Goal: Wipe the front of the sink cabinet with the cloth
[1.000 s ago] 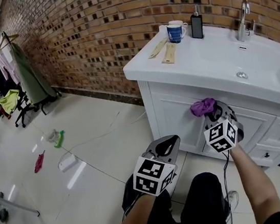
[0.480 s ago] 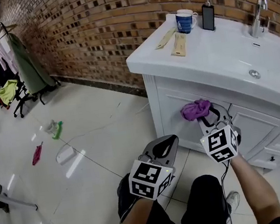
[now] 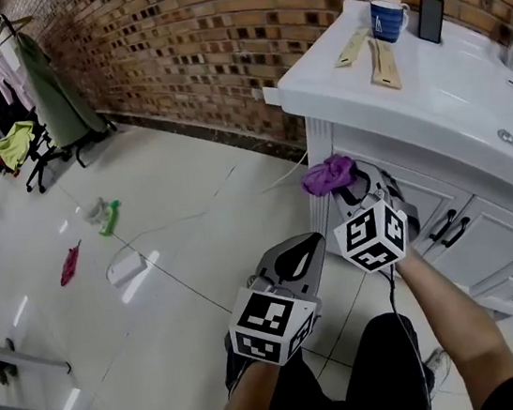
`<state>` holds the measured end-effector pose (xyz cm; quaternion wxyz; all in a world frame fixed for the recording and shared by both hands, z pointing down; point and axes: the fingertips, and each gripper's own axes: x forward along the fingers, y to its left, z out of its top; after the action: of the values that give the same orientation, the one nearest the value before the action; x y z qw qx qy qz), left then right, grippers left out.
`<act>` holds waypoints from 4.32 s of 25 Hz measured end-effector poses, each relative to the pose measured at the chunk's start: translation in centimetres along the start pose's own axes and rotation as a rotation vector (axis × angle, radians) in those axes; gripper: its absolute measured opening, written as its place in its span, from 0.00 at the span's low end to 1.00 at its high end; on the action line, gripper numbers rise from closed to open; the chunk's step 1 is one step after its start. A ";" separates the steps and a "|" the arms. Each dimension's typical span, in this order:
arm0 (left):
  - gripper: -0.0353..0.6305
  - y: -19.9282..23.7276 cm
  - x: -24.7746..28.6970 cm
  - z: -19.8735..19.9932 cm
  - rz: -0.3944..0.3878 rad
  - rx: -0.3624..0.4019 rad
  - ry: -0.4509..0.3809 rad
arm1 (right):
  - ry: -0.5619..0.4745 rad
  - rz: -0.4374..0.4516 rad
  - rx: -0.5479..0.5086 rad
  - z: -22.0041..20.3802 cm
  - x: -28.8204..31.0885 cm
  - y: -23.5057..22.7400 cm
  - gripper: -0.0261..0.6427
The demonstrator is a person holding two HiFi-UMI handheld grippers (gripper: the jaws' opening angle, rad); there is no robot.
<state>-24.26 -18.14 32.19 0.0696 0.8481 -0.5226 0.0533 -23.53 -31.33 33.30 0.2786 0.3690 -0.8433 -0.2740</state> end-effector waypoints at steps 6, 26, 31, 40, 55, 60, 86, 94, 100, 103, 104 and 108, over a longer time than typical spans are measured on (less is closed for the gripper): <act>0.06 0.3 -0.4 -0.9 -0.003 0.000 0.019 | 0.044 -0.037 -0.017 -1.9 -1.3 -0.2 0.25; 0.06 -11.7 1.9 -1.6 -0.164 -0.004 0.032 | 0.322 -0.191 0.035 -14.9 -16.5 -6.9 0.25; 0.06 -13.3 2.0 -2.1 -0.182 -0.016 0.035 | 0.314 -0.217 0.079 -15.2 -18.9 -7.4 0.25; 0.06 -8.9 2.1 -1.4 -0.123 -0.009 0.028 | 0.180 -0.085 0.107 -10.4 -14.3 -3.2 0.25; 0.06 1.2 -0.6 -1.6 -0.008 -0.011 0.040 | 0.132 0.093 0.036 -3.9 1.0 4.1 0.25; 0.06 2.8 -1.1 -2.6 0.013 -0.022 0.054 | 0.175 0.037 -0.017 -5.3 1.5 3.9 0.25; 0.06 -8.6 1.2 -2.3 -0.158 0.007 0.041 | 0.471 -0.148 0.115 -16.8 -14.7 -2.4 0.25; 0.06 -6.2 1.3 -3.7 -0.121 -0.018 0.060 | 0.344 -0.011 0.149 -13.5 -10.3 1.8 0.25; 0.06 -1.5 1.7 -4.8 -0.050 -0.044 0.062 | 0.242 0.097 0.151 -10.2 -4.0 5.0 0.25; 0.06 0.7 1.8 -5.5 -0.007 -0.021 0.079 | 0.212 0.132 0.147 -8.9 -1.4 6.2 0.25; 0.06 1.3 1.8 -5.7 0.003 -0.013 0.083 | 0.202 0.143 0.147 -8.5 -0.7 6.7 0.25; 0.06 2.5 1.5 -6.1 0.017 -0.014 0.089 | 0.201 0.173 0.139 -8.0 1.9 8.5 0.25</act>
<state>-25.92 -19.52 38.56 0.0983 0.8400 -0.5263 0.0879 -23.21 -30.01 45.07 0.3579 0.3389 -0.8567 -0.1519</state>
